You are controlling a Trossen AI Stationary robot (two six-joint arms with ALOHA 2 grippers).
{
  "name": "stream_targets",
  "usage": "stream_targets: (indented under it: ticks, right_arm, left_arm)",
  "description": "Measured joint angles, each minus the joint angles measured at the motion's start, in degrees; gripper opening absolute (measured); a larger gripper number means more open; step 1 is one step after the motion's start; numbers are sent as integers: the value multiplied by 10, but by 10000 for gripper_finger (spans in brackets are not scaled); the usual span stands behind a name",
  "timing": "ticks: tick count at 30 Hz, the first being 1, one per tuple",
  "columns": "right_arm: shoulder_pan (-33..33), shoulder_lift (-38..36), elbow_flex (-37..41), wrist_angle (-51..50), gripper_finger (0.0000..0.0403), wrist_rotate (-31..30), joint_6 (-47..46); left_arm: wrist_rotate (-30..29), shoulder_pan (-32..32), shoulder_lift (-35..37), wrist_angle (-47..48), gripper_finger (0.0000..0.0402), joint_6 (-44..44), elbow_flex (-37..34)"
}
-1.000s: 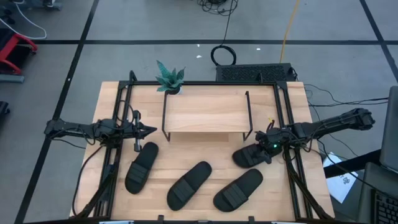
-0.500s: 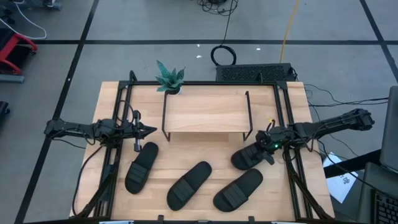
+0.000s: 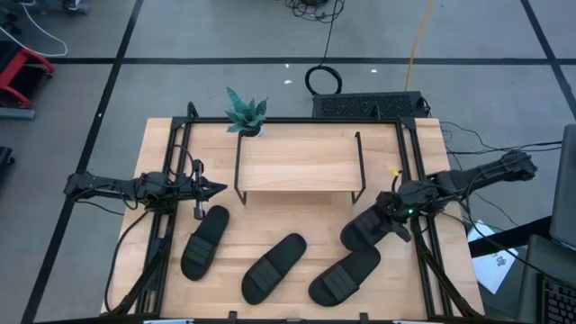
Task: Pick and place slides into the shelf
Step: Put the slide on the shelf
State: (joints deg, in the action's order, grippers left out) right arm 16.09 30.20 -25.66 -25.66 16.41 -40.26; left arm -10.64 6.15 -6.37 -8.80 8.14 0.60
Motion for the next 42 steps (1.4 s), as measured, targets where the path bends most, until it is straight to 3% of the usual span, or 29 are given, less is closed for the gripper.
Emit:
stream_targets:
  ticks: [5,14,22,34,39,42]
  right_arm:
    - [9,-48,-5,-47,3,-42,-11]
    - [9,-140,-4,-91,3,-29,-34]
    - [9,-183,-4,-126,3,-52,0]
    - [9,-170,-137,-42,4,-135,189]
    - [9,-125,-205,-23,4,-240,293]
    - [9,-82,-258,-23,4,-252,375]
  left_arm:
    - [0,0,0,0,8,-13,0]
    - [0,0,0,0,8,-14,0]
    - [0,0,0,0,8,-14,0]
    - [0,0,0,0,8,-13,0]
    - [0,0,0,0,8,-8,0]
    - [0,0,0,0,8,-8,0]
